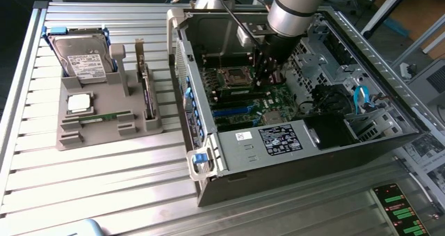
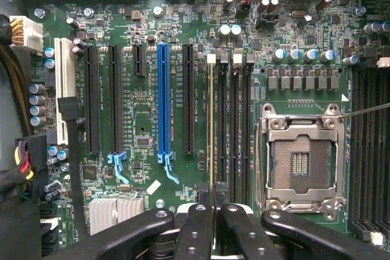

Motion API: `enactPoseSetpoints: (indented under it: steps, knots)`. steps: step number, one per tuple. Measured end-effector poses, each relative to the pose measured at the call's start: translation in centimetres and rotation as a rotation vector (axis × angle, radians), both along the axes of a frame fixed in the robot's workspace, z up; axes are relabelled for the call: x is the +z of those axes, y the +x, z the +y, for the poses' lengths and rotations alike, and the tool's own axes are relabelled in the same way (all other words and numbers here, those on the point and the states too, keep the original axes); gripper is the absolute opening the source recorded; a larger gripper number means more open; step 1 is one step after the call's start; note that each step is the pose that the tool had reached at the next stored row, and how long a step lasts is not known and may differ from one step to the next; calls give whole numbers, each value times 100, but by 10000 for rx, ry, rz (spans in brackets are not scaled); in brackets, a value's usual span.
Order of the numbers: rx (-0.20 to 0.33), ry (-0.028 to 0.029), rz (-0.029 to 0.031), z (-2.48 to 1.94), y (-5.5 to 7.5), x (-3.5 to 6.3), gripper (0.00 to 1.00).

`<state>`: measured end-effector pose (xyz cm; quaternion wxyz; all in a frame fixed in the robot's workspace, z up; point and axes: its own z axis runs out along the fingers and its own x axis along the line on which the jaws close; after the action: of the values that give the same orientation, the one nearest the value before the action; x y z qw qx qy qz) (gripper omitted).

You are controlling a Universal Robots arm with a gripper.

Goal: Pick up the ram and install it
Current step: 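Insert the ram into the slot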

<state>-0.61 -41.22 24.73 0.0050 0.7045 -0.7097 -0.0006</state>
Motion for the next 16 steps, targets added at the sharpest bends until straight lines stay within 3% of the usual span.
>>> enactPoseSetpoints:
  steps: [16]
  knots:
    - [0, 0, -12, 10, -9, -16, 12]
